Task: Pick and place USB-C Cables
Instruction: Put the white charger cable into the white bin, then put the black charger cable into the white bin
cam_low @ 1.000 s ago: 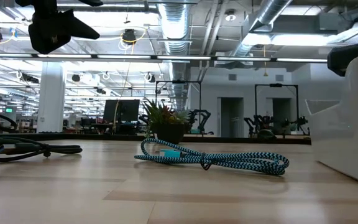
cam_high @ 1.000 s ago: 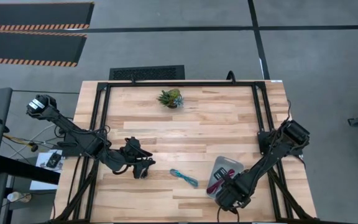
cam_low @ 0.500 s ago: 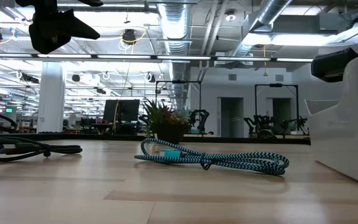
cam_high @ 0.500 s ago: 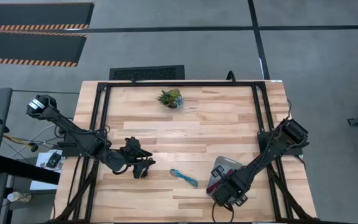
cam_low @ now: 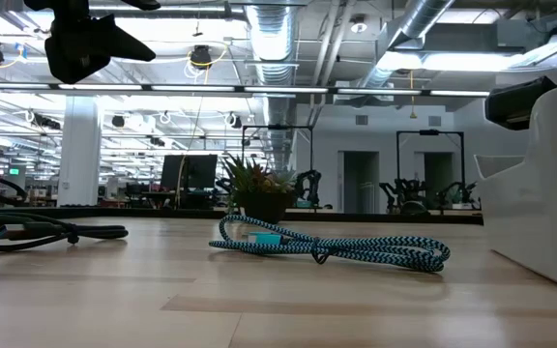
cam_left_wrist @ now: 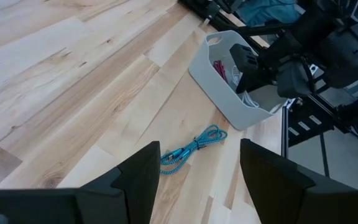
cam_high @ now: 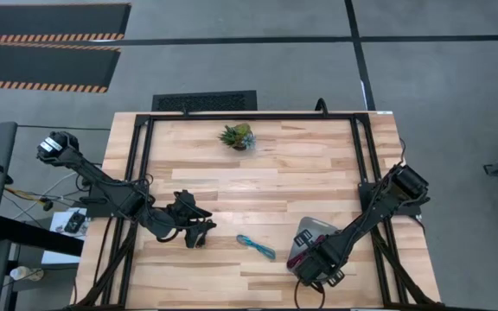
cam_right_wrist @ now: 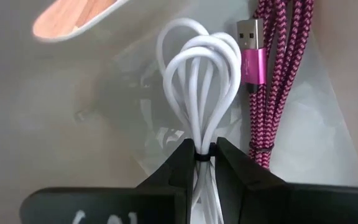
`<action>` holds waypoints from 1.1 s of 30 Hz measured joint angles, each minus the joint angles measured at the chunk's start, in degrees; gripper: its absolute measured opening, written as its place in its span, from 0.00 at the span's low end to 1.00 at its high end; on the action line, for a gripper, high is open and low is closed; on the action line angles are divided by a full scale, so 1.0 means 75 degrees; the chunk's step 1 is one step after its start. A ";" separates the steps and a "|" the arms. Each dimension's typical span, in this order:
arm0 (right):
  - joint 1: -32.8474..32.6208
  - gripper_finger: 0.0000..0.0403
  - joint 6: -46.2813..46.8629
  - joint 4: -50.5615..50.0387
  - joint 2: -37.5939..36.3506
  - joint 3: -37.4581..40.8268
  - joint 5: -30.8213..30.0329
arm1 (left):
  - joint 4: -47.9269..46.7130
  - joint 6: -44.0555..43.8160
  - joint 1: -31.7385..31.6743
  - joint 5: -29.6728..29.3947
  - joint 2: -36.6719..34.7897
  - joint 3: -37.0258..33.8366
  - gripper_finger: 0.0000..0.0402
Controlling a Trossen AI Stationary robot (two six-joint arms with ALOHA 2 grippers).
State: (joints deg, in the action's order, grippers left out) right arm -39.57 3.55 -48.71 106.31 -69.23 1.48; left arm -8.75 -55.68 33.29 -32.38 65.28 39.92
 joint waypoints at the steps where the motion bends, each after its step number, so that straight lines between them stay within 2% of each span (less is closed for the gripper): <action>1: 0.0000 0.15 -0.0004 0.0000 0.0001 0.0000 0.0000 | -0.0001 0.0000 -0.0002 0.0003 0.0000 0.0000 0.51; 21: 0.0074 0.17 0.0038 0.0216 0.0625 -0.0017 0.0318 | -0.0150 -0.0058 -0.0002 0.0009 0.0000 0.0000 0.51; 25: 0.0170 0.25 0.0302 0.0234 0.0633 -0.0009 0.0366 | -0.0172 -0.0052 -0.0002 0.0009 0.0000 0.0000 0.51; 33: 0.0410 0.52 0.0557 0.0018 0.0663 -0.0163 0.0725 | -0.0170 0.0020 -0.0001 0.0009 0.0000 0.0000 0.51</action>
State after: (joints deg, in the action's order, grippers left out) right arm -36.50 7.73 -48.58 111.28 -70.46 6.92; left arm -10.02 -55.53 33.28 -32.32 65.28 39.92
